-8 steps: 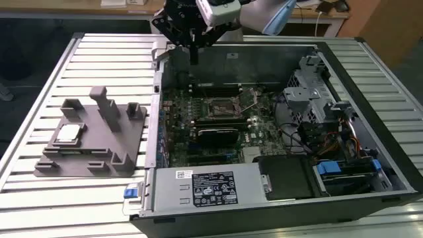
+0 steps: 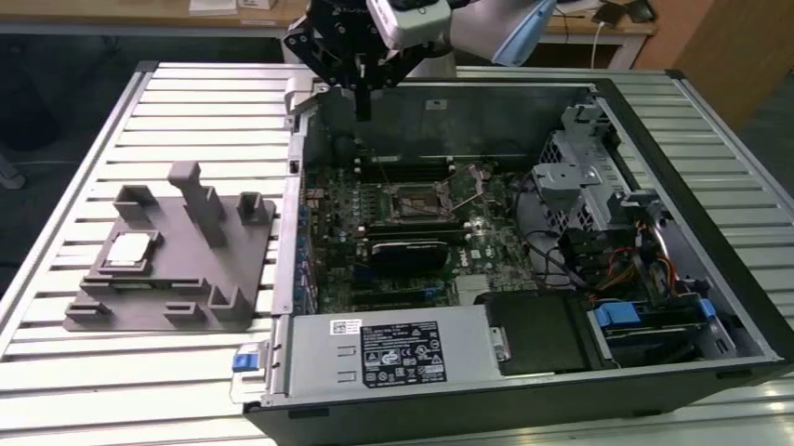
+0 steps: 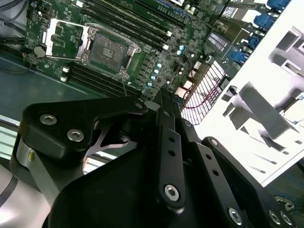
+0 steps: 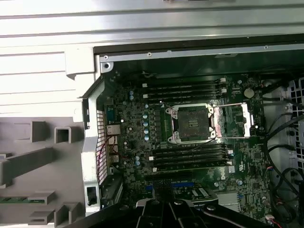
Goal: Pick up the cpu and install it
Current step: 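Reach for the cpu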
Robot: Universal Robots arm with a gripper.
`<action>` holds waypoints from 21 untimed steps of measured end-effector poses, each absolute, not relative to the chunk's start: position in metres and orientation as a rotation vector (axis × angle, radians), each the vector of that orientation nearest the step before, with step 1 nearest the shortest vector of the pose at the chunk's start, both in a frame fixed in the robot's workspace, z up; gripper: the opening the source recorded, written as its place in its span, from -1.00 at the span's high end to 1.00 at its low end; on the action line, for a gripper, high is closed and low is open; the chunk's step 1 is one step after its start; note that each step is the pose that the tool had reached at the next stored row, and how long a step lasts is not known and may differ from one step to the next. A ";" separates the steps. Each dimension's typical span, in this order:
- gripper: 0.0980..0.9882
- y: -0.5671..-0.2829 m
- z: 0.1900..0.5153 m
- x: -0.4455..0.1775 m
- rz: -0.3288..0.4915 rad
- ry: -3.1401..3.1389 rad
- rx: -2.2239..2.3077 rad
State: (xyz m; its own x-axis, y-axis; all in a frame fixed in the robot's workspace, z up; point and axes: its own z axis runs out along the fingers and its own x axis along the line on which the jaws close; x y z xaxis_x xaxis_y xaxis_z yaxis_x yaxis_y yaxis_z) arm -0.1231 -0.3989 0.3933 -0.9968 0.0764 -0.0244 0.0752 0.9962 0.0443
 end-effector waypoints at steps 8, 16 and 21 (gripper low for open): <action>0.98 -0.399 0.393 -0.130 0.068 3.113 0.118; 0.98 -0.399 0.393 -0.143 0.068 3.113 0.118; 0.98 -0.399 0.392 -0.153 0.068 3.112 0.118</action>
State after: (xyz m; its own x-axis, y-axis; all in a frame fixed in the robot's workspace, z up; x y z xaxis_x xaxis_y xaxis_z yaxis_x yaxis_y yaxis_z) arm -0.1526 -0.3989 0.3924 -0.9968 0.0763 -0.0244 0.0752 0.9962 0.0444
